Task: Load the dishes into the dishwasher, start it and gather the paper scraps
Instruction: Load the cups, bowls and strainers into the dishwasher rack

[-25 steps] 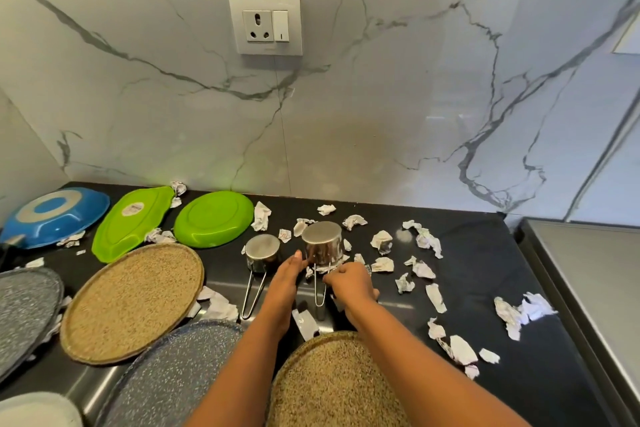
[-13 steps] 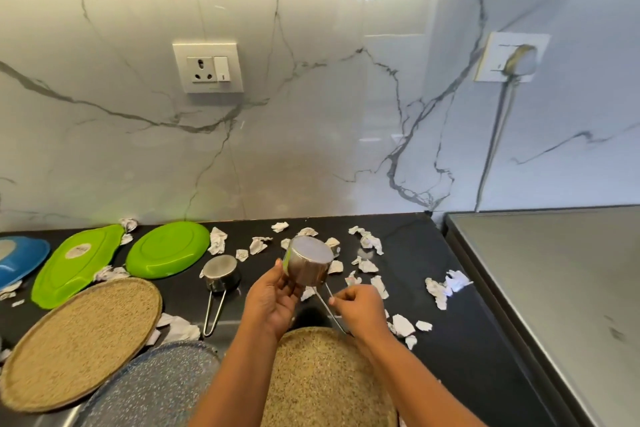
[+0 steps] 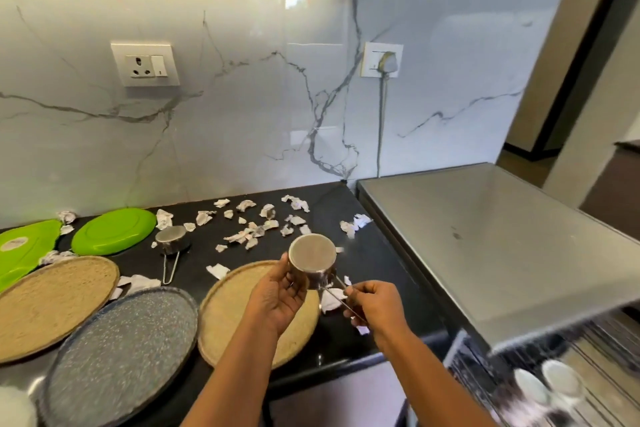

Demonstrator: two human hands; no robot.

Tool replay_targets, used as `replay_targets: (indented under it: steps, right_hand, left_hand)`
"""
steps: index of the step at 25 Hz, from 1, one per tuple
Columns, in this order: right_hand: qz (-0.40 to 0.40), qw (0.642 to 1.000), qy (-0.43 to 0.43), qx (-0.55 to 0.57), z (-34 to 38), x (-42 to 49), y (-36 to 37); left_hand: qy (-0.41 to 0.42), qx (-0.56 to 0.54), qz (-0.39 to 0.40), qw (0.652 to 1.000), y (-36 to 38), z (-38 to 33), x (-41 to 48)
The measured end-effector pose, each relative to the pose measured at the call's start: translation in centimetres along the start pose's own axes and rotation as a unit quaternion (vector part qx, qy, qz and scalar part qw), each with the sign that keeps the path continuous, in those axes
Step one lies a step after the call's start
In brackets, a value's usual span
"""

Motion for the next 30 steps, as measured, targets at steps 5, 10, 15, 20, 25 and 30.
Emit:
replay_targets:
  steps: [5, 10, 15, 20, 25, 30]
  right_hand:
    - [-0.063, 0.998, 0.023, 0.0, -3.0, -3.0, -7.1]
    - [-0.119, 0.991, 0.053, 0.025, -5.3, -5.0, -14.0]
    - [-0.195, 0.977, 0.086, 0.023, -8.2, -6.8, -21.0]
    - [-0.274, 0.95, 0.137, 0.054, -11.4, -7.4, -28.7]
    - [-0.33, 0.921, 0.185, 0.092, -14.9, -7.4, -36.6]
    - [-0.359, 0.898, 0.242, 0.084, -20.0, -5.0, -42.9]
  left_hand:
    - [-0.028, 0.06, 0.038, 0.997, 1.5, 6.3, -1.9]
    - [-0.08, 0.129, 0.076, 0.985, 4.2, 12.9, -4.0]
    - [-0.131, 0.215, 0.093, 0.963, 6.9, 19.5, -5.9]
    - [-0.179, 0.291, 0.126, 0.931, 10.1, 26.8, -7.3]
    - [-0.192, 0.355, 0.133, 0.905, 13.0, 33.3, -8.0]
    - [-0.195, 0.442, 0.136, 0.865, 15.2, 40.0, -7.8]
Point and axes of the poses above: each hand's wrist, its own x-axis towards the middle knuckle, its own y-axis out of the palm, z = x × y, the point moved 3 cm from there along x, towards the middle knuckle, and after that the axes turned 13 degrees about -z, right-handed, at the moved point
